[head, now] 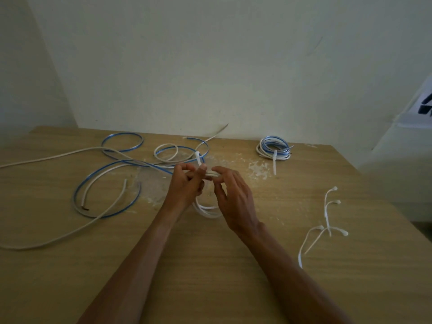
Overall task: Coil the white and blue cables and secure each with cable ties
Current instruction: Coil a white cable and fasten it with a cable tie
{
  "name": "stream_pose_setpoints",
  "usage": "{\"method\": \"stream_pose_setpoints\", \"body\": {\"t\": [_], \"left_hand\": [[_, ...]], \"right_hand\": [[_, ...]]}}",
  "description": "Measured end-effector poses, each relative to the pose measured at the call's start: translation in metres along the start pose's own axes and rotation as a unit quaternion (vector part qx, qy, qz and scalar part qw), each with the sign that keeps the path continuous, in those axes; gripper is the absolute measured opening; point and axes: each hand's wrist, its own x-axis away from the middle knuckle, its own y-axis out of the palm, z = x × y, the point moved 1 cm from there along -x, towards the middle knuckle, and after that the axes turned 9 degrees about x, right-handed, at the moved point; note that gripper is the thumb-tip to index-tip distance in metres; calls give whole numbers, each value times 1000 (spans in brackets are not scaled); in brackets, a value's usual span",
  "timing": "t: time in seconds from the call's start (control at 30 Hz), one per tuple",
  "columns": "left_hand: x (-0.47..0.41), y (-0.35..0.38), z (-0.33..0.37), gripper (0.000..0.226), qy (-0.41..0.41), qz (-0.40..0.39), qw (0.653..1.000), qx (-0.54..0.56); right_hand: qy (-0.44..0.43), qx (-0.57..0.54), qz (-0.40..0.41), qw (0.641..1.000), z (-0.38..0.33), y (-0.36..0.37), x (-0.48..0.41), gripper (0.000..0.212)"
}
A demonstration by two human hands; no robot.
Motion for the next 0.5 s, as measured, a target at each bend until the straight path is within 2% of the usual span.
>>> {"method": "stream_pose_setpoints", "body": {"t": [0.1,0.2,0.4,0.5], "left_hand": [[-7,-9,-6,38,-3,10,1000,26],[-11,-19,-8,35,7,-14,999,32],[-7,-12,-7,29,-71,-31,981,178],[-9,-19,-9,25,-44,2,988,148]], "right_hand": [[-11,-3,-8,1000,-2,2,2,25],[-27,-36,-4,999,-3,2,0,10],[-25,-72,-6,997,-4,-10,-6,5],[-36,-55,-20,998,-4,-9,-3,3]]}}
